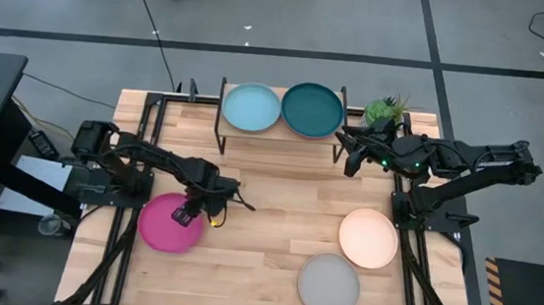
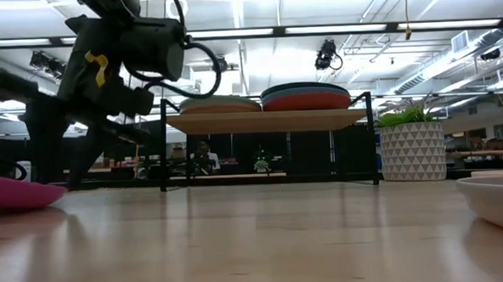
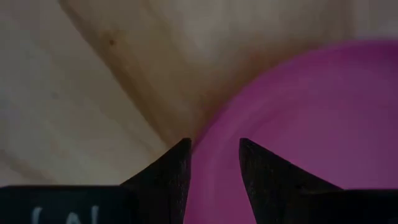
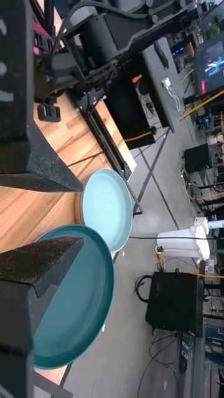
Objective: Place and stack plates onto a shelf
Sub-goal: Stack the pink plate on top of the dark green plate on the shelf
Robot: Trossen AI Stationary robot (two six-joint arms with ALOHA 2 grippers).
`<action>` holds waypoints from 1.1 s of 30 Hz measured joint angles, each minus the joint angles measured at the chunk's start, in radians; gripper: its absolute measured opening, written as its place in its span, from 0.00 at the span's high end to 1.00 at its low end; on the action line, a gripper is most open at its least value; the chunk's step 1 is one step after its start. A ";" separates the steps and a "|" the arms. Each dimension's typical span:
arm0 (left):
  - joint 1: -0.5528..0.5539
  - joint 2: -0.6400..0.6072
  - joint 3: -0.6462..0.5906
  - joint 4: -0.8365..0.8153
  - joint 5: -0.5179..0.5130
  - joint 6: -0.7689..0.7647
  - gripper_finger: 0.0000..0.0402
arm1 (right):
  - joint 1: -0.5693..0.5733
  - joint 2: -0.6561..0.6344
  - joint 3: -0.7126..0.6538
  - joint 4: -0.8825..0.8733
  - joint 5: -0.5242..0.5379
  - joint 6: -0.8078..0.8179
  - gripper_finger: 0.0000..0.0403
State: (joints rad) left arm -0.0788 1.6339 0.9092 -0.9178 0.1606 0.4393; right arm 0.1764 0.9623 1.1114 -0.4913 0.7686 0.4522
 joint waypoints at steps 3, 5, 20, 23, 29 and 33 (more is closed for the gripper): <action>-0.011 0.012 0.000 0.007 -0.034 0.010 0.65 | 0.000 0.000 0.000 0.000 0.000 -0.001 0.67; -0.020 0.010 0.000 0.010 -0.038 0.019 0.65 | 0.000 0.000 0.000 0.001 0.000 -0.002 0.67; -0.032 0.067 0.003 -0.006 0.018 0.033 0.96 | 0.000 0.000 0.000 0.002 -0.001 -0.009 0.67; -0.010 0.049 0.039 -0.075 0.007 0.011 0.96 | 0.000 0.000 0.000 0.003 -0.001 -0.010 0.67; 0.123 -0.028 0.244 -0.211 -0.012 -0.072 0.96 | 0.000 0.000 0.000 0.003 -0.001 -0.014 0.67; 0.275 -0.038 0.457 -0.283 0.021 -0.138 0.96 | 0.000 0.000 0.000 0.004 -0.001 -0.019 0.67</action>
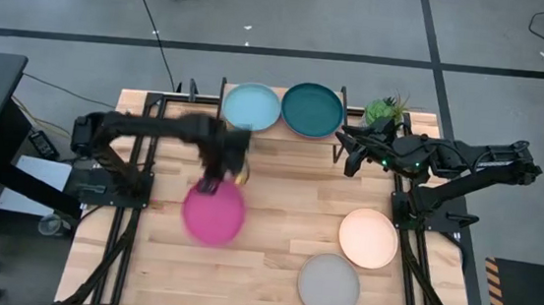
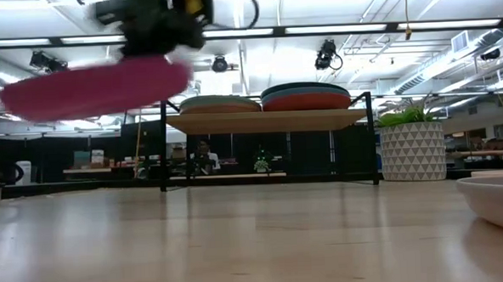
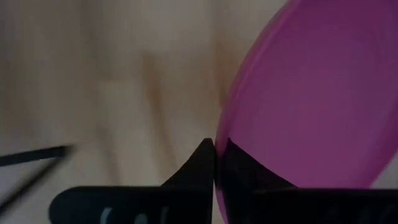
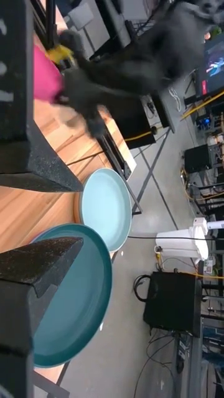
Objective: Place and stack plates onto a shelf
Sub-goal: Stack the pink plate on top of the dark green plate on the shelf
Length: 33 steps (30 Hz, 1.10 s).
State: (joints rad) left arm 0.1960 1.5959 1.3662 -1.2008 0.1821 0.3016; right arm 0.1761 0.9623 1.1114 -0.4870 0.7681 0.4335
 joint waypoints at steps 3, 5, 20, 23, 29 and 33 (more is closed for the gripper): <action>0.136 -0.001 0.140 -0.014 0.026 -0.067 0.96 | 0.000 0.000 0.000 0.001 0.000 0.000 0.67; 0.239 -0.001 0.215 -0.012 0.059 -0.130 0.96 | 0.000 0.000 0.000 0.002 -0.002 0.000 0.67; 0.673 0.025 0.373 0.054 0.190 -0.447 0.96 | 0.000 0.000 0.000 0.013 -0.003 -0.020 0.67; 0.694 0.060 0.373 0.071 0.198 -0.460 0.96 | 0.000 0.000 0.000 0.026 -0.003 -0.034 0.67; 0.711 0.138 0.371 0.170 0.336 -0.541 0.96 | 0.000 0.000 0.000 0.031 -0.003 -0.044 0.67; 0.689 0.161 0.372 0.297 0.346 -0.629 0.96 | 0.000 0.000 0.000 0.031 -0.003 -0.045 0.67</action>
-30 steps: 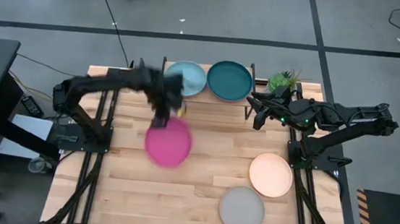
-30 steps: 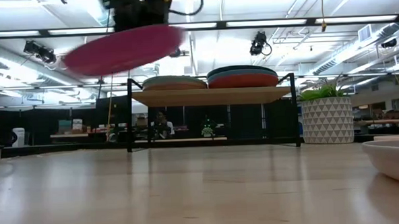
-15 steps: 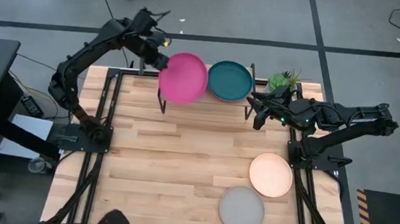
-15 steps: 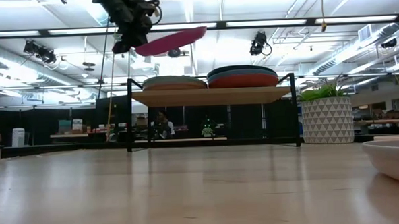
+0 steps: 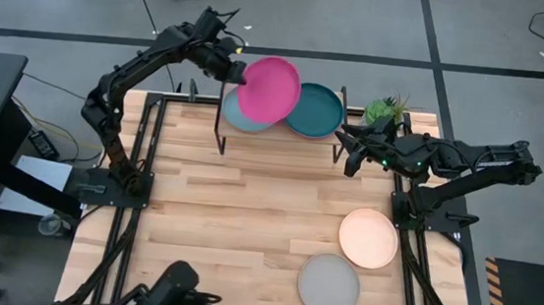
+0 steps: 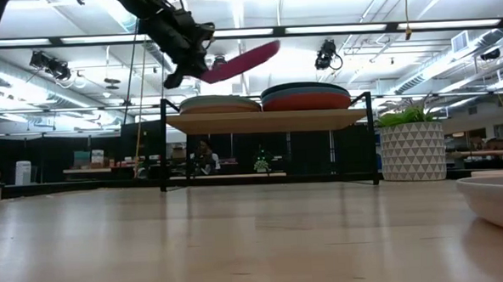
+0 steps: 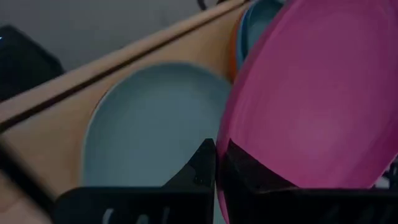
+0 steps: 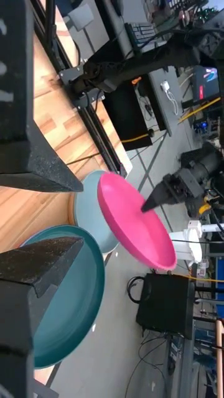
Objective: Place and stack plates onto a shelf
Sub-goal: Stack the pink plate on top of the dark green plate on the shelf
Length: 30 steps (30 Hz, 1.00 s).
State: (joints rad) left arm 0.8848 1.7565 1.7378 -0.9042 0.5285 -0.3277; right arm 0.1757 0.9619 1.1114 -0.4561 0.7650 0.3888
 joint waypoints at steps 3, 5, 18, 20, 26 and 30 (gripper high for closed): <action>-0.025 0.013 0.000 0.103 0.004 -0.073 0.96 | 0.000 -0.005 0.000 0.012 0.000 -0.011 0.67; -0.042 0.018 0.000 0.175 0.007 -0.118 0.96 | 0.000 -0.011 0.000 0.033 0.003 -0.034 0.67; -0.154 0.100 0.009 0.474 -0.104 -0.309 0.96 | -0.001 -0.069 0.000 0.166 0.116 -0.199 0.67; -0.173 0.131 0.046 0.470 -0.107 -0.312 0.96 | -0.001 -0.068 0.000 0.166 0.116 -0.199 0.67; -0.218 0.227 0.240 0.328 -0.163 -0.200 0.96 | 0.000 -0.065 0.000 0.174 0.116 -0.198 0.67; -0.216 0.301 0.370 0.168 -0.188 -0.125 0.96 | 0.000 -0.065 0.000 0.179 0.116 -0.198 0.67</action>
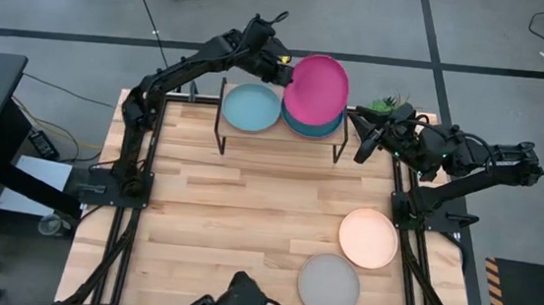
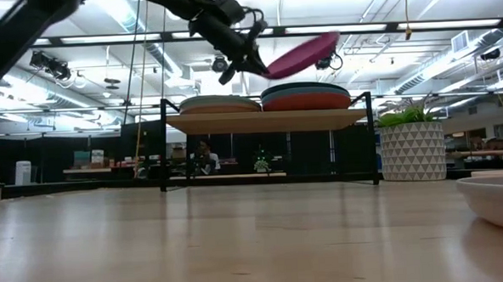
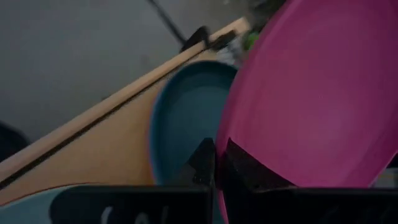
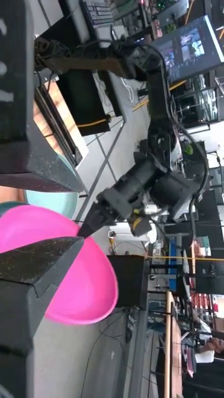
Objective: Place and stack plates onto a shelf
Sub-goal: Stack the pink plate on top of the dark green plate on the shelf, then stack the gray plate on top of the light blue plate on the shelf
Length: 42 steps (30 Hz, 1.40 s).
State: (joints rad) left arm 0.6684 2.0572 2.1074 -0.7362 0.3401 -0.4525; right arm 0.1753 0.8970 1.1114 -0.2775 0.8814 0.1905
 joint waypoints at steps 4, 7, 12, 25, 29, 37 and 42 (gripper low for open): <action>0.003 0.047 0.052 -0.076 -0.002 0.042 0.96 | 0.000 0.000 0.000 0.000 0.002 0.000 0.67; 0.000 0.053 0.052 -0.083 0.026 0.046 0.90 | 0.000 0.000 0.000 0.000 0.014 0.000 0.67; -0.001 0.053 0.045 -0.074 0.038 0.087 0.76 | 0.000 0.000 0.000 0.000 0.016 0.000 0.67; -0.010 -0.034 0.232 -0.261 0.013 0.507 0.57 | 0.000 0.016 0.000 -0.152 -0.276 0.143 0.67; -0.080 -0.134 0.219 -0.365 -0.008 0.671 0.61 | 0.000 0.066 0.000 -0.325 -0.453 0.260 0.67; -0.219 -0.365 0.034 -0.290 -0.054 0.699 0.67 | 0.010 0.241 0.000 -0.456 -0.837 0.302 0.67; -0.299 -0.526 -0.167 -0.184 -0.116 0.637 0.70 | 0.049 0.385 0.000 -0.497 -1.020 0.284 0.67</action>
State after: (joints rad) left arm 0.3689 1.5307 1.9409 -0.9200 0.2238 0.1843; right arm 0.2245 1.2821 1.1115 -0.7748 -0.1390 0.4748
